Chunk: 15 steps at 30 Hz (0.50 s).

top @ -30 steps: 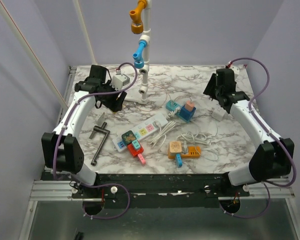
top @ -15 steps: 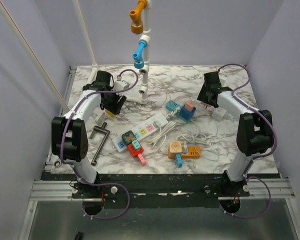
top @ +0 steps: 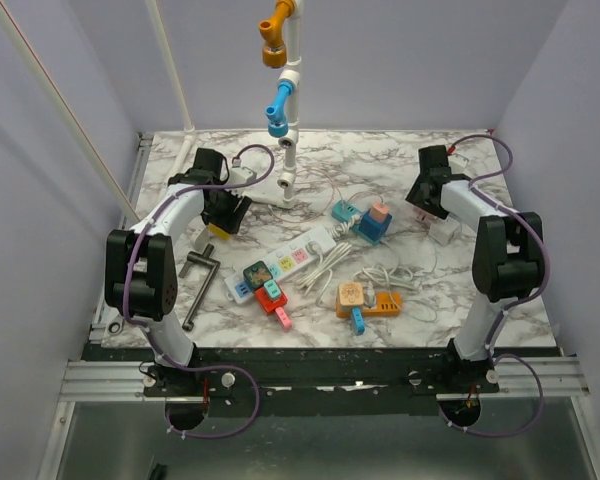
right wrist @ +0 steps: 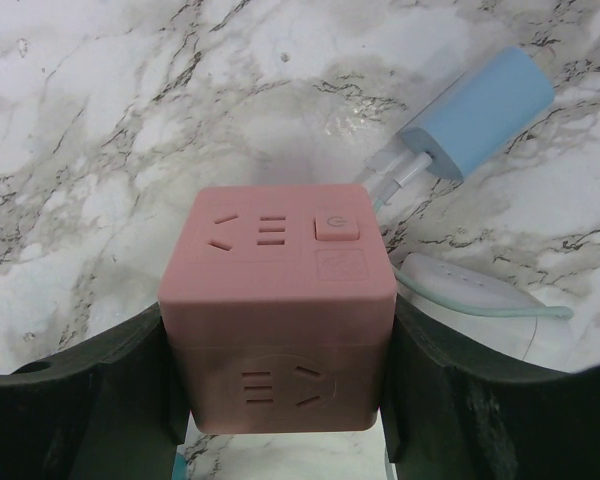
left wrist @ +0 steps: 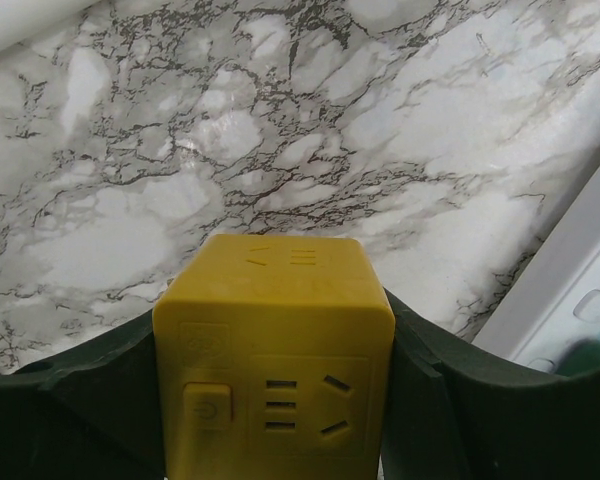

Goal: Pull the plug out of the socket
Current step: Place the plug at the center of the board.

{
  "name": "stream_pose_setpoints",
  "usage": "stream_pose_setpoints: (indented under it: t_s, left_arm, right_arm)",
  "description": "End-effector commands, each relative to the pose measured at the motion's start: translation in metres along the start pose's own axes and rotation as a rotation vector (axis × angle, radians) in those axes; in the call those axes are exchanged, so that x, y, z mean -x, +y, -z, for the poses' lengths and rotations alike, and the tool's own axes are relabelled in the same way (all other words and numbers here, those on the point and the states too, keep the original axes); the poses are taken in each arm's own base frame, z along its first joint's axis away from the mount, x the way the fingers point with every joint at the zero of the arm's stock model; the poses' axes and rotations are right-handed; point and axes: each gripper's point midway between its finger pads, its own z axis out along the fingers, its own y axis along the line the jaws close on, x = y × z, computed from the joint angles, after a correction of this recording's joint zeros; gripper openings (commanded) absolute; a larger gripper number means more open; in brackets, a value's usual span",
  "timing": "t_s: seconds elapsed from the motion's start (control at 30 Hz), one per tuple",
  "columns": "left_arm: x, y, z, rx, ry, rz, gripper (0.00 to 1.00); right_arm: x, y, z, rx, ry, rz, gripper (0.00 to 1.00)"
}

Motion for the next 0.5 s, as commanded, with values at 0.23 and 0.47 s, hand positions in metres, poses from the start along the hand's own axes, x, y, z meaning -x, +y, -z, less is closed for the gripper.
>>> stream_pose_setpoints:
  t_s: [0.23, 0.47]
  left_arm:
    - [0.004, -0.013, 0.023, -0.038, -0.066, 0.026, 0.98]
    - [0.020, -0.025, 0.075, -0.044, -0.157, -0.020, 0.98]
  right_arm:
    - [0.019, 0.001, 0.017, 0.020, -0.052, -0.019, 0.55]
    - [0.062, 0.008, 0.066, 0.098, -0.158, -0.032, 0.77]
